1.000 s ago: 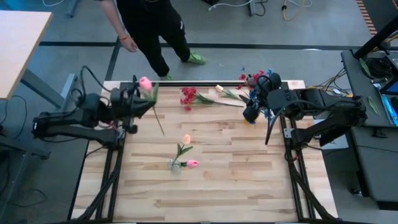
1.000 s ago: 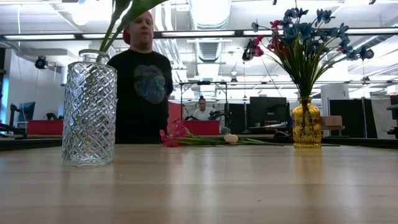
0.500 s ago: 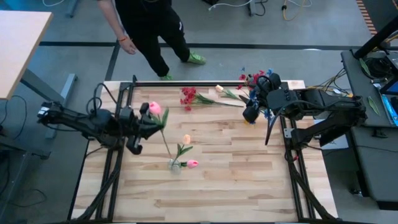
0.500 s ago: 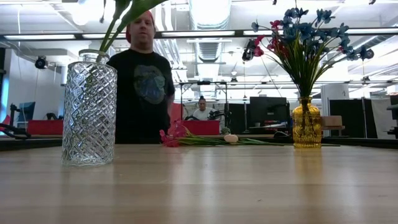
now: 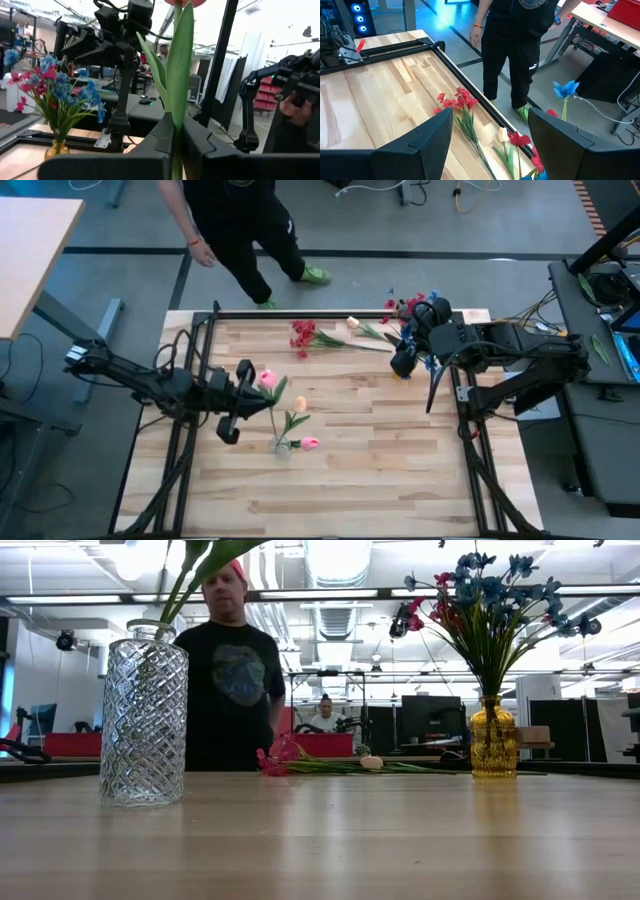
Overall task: Sort flowers into vase by color
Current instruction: Put the pink tulip into the transparent vase
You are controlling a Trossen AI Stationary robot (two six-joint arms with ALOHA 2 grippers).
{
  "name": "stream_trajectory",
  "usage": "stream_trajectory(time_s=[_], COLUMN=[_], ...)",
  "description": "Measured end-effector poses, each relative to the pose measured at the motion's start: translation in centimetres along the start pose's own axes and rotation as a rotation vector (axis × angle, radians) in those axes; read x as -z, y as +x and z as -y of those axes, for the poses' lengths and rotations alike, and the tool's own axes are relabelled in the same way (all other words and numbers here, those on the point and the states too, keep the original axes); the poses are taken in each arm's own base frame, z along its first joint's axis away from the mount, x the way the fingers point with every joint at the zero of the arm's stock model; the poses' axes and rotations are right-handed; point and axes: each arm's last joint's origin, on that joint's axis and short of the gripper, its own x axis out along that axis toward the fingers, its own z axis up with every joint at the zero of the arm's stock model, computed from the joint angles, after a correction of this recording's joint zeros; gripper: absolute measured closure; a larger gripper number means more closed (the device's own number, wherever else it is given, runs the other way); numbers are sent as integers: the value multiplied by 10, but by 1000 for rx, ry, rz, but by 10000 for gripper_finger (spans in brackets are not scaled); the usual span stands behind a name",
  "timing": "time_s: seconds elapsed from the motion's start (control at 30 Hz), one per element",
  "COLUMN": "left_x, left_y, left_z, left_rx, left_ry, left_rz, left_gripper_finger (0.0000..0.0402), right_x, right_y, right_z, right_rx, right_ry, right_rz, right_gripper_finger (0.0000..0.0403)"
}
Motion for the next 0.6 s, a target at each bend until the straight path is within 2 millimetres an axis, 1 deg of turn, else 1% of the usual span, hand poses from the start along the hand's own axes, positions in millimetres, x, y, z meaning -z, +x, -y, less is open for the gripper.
stream_trajectory(time_s=[0.17,0.6], left_x=[8,22], left_y=[4,12], left_z=[0,6], left_rx=[-5,13], left_ry=[33,36], left_rz=[-39,-98], left_gripper_finger=[400,400], right_x=[0,0], right_y=[0,0], right_z=[0,0], right_rx=[-1,-1], right_ry=[0,0], right_rz=[0,0], right_gripper_finger=[152,151])
